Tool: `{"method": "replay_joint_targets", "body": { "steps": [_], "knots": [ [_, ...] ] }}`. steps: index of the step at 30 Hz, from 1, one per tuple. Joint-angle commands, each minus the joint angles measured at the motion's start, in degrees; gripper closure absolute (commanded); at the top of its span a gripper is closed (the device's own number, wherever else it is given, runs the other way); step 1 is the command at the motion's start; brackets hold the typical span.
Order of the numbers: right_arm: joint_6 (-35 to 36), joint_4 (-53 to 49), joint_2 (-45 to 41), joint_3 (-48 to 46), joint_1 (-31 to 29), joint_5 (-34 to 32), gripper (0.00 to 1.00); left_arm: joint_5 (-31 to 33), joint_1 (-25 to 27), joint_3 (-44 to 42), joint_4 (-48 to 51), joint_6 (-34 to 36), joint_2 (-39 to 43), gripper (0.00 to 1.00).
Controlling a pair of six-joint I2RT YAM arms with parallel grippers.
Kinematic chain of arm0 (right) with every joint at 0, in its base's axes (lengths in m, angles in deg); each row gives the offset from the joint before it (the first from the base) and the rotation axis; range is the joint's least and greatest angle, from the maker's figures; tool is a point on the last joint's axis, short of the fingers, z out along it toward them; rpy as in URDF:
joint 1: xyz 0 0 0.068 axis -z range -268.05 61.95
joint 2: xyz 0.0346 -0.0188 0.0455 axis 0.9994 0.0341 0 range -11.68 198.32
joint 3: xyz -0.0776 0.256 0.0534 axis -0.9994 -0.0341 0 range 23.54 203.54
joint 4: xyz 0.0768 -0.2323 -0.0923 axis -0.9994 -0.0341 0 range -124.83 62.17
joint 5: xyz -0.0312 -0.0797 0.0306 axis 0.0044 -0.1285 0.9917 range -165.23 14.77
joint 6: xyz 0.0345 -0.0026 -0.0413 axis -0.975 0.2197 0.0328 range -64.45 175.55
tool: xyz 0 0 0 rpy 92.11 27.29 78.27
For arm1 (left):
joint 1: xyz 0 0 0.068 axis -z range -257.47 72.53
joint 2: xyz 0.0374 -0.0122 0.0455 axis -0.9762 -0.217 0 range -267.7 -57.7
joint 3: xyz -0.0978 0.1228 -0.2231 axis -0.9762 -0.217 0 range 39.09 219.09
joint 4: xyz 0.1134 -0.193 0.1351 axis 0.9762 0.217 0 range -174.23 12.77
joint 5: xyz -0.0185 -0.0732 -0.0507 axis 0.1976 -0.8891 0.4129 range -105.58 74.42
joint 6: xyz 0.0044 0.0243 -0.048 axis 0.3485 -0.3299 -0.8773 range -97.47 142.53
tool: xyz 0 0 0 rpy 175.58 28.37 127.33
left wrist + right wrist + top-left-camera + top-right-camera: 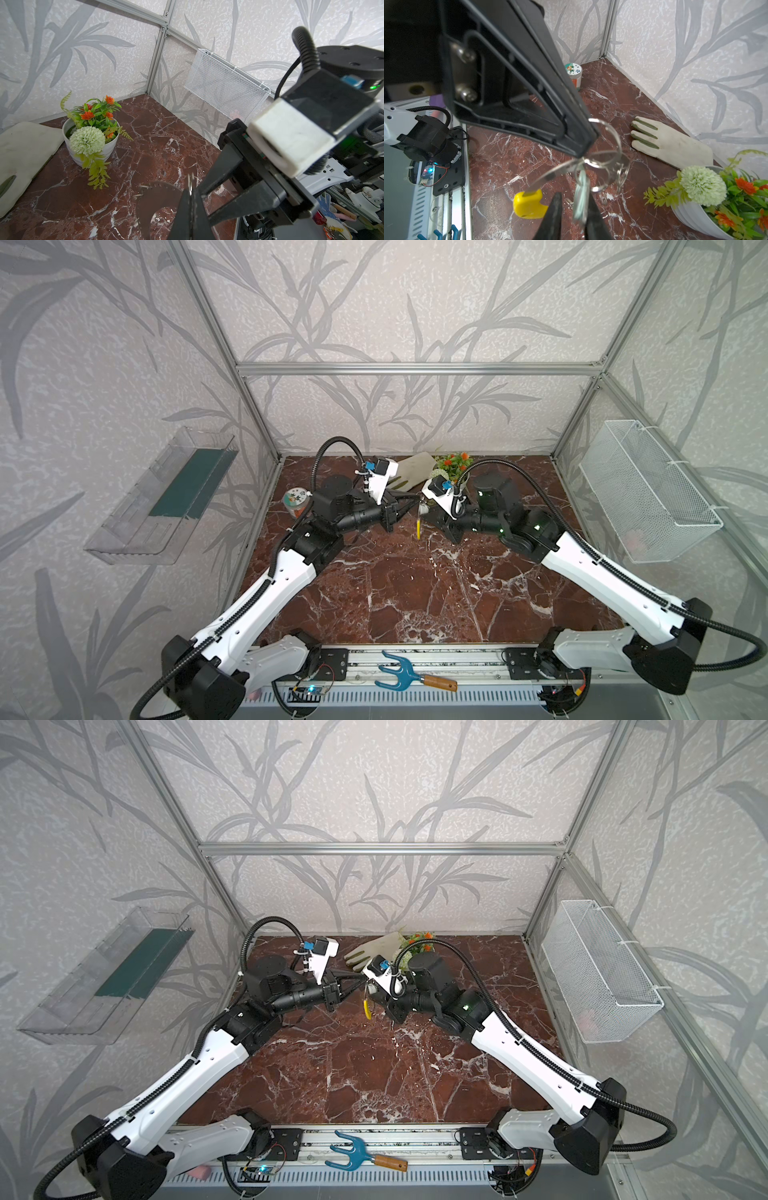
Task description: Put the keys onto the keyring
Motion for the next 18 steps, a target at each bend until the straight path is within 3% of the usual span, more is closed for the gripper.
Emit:
{"method": "replay_joint_targets", "body": {
  "steps": [1, 10, 18],
  "knots": [
    [-6.4, 5.39, -3.82, -2.19, 3.05, 3.75, 0.77, -0.23, 0.19, 1.16, -2.29, -0.07, 0.71, 1.0],
    [-23.74, 23.55, -5.22, -6.81, 9.99, 17.84, 0.75, -0.75, 0.36, 1.38, -2.12, -0.25, 0.57, 1.0],
    [-29.73, 29.41, -1.18, -5.69, 10.01, 23.07, 0.74, -0.68, 0.32, 1.51, -1.45, -0.07, 0.85, 1.0]
  ]
}}
